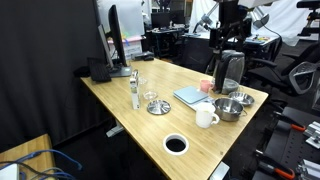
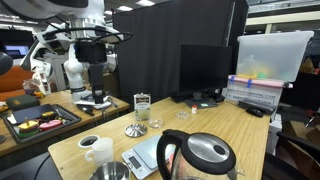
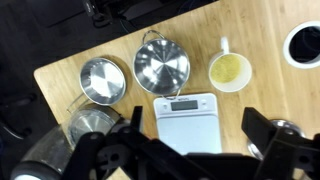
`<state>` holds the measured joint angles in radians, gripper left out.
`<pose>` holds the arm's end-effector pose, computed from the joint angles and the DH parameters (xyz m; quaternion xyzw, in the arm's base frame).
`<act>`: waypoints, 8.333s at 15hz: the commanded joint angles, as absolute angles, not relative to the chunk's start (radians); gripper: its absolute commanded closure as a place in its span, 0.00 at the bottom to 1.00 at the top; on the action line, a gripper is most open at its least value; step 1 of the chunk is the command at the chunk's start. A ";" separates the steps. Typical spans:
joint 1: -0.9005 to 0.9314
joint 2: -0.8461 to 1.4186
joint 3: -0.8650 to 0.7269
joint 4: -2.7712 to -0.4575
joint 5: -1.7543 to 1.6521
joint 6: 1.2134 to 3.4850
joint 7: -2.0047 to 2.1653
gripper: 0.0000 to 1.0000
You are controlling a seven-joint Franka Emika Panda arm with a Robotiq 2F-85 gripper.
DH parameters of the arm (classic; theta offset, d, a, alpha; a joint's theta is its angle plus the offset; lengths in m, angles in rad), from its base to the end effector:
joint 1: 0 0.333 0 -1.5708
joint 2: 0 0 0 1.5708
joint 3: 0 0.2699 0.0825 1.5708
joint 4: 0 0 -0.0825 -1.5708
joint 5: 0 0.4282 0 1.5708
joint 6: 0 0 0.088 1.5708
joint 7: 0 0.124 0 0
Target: Put the silver pot on the scale, pour the contents in the white mug into the silver pot, put the silver lid on the pot
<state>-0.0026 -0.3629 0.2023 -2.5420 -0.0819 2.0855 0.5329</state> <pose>0.4493 0.0774 0.3035 0.9846 -0.1517 -0.0229 0.0836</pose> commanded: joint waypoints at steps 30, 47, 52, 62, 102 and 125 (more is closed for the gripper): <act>-0.016 -0.024 0.083 -2.594 -0.106 2.394 0.762 0.00; 0.061 0.267 -0.014 -2.528 0.023 2.532 0.721 0.00; 0.067 0.294 -0.025 -2.506 0.035 2.541 0.671 0.41; 0.071 0.305 -0.034 -2.504 0.039 2.550 0.592 1.00; 0.139 0.280 0.068 -2.127 -0.442 2.304 0.504 0.99; 0.218 0.508 -0.008 -1.929 -0.383 2.232 0.382 0.13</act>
<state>0.2162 0.5554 -0.0024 -1.9042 -0.4185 2.2266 0.4018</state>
